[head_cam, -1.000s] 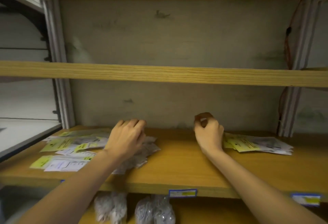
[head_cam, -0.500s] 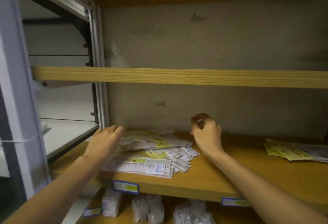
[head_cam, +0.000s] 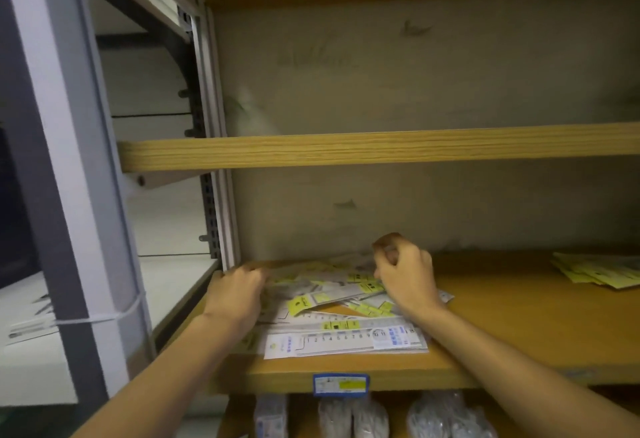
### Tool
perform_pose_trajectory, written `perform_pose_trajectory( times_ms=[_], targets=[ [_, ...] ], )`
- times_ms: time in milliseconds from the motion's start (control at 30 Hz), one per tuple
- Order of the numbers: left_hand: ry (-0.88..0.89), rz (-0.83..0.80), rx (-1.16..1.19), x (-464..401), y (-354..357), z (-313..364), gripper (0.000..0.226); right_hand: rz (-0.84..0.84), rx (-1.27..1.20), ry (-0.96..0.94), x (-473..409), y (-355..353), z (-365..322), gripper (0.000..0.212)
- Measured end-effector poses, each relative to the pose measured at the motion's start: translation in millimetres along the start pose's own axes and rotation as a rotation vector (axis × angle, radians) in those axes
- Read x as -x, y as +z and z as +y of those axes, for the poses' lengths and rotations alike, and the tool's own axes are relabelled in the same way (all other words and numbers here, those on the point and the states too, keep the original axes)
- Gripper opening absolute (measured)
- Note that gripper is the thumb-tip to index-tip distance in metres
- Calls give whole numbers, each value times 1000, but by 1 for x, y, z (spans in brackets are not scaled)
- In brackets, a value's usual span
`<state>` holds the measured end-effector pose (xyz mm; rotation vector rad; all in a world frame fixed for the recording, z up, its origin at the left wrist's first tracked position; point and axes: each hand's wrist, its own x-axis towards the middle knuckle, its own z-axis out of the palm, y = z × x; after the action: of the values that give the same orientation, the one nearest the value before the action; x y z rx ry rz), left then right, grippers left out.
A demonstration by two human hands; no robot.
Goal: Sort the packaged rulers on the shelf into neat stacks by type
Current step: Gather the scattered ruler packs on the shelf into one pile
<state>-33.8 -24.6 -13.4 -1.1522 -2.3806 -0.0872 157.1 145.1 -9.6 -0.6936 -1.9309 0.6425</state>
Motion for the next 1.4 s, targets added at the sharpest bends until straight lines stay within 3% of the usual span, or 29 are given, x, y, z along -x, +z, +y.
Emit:
perform_pose_trajectory(
  times_ms=[200,367,700,967,1100,1400],
  targets=[
    [-15,-127,163,-22,18,2,33,-43,86,8,-12,-2,0,11],
    [91,-377,392,-33,20,8,41,-83,103,-16,-19,1,3,10],
    [224,-506,327,-34,-8,-1,47,-146,102,-27,-35,24,0,22],
    [310,-373,380,-28,-7,-3,25,-210,96,-55,-26,35,-6,10],
    [271,-420,399,-26,-5,-5,44,-210,99,-44,-26,33,-7,9],
    [177,-429,477,-31,-1,0,57,-211,136,-55,-27,27,-5,8]
  ],
)
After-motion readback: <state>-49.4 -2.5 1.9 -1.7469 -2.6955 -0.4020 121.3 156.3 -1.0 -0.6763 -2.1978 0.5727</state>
